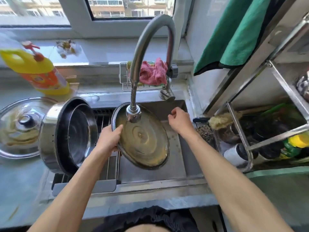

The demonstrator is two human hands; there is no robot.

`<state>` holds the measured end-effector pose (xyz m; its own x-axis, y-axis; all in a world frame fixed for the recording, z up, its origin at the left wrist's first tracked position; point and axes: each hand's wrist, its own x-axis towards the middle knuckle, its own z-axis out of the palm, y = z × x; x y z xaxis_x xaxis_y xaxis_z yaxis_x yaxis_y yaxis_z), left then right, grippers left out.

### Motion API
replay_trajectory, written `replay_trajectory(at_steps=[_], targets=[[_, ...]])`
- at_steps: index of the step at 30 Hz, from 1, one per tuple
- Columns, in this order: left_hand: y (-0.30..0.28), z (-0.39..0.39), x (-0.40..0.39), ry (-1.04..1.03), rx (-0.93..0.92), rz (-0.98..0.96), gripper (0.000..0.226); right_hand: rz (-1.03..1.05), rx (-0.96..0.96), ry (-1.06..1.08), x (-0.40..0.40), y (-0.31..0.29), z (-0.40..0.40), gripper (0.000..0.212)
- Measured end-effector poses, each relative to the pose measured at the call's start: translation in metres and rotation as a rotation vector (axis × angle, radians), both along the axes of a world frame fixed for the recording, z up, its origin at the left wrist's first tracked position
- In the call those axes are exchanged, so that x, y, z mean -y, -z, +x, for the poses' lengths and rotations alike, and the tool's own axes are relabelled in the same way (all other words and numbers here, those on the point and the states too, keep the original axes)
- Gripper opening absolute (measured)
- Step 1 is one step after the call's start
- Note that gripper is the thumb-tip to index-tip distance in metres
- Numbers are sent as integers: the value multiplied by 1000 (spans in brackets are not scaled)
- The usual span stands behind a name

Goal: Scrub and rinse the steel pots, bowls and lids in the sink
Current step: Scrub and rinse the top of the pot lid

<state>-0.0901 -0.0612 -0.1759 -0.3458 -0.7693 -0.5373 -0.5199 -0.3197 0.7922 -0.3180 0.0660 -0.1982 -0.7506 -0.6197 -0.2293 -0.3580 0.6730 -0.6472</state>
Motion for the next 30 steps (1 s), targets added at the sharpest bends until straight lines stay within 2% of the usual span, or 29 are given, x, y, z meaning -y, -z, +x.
replay_trajectory(at_steps=[6, 11, 15, 19, 22, 24, 28, 30], targets=[[-6, -8, 13, 31, 43, 32, 21, -201, 19, -28, 68, -13, -22, 47], [0, -14, 17, -17, 6, 77, 18, -215, -95, -7, 87, -2, -29, 28], [6, -13, 17, -72, -14, 121, 21, -248, -146, -23, 78, 14, -28, 26], [18, -5, 12, -153, -44, 193, 21, -277, -95, -41, 60, 18, -26, 24], [26, 2, 3, -219, -93, 209, 22, -283, 26, -4, 46, 9, -17, 40], [28, 6, -3, -265, -131, 206, 17, -224, 119, 76, 31, 13, -8, 50], [37, 17, -15, -321, -189, 216, 13, 73, 213, 217, -17, 47, 22, 50], [43, 21, -18, -344, -209, 231, 13, 136, 291, 281, -40, 57, 40, 52]])
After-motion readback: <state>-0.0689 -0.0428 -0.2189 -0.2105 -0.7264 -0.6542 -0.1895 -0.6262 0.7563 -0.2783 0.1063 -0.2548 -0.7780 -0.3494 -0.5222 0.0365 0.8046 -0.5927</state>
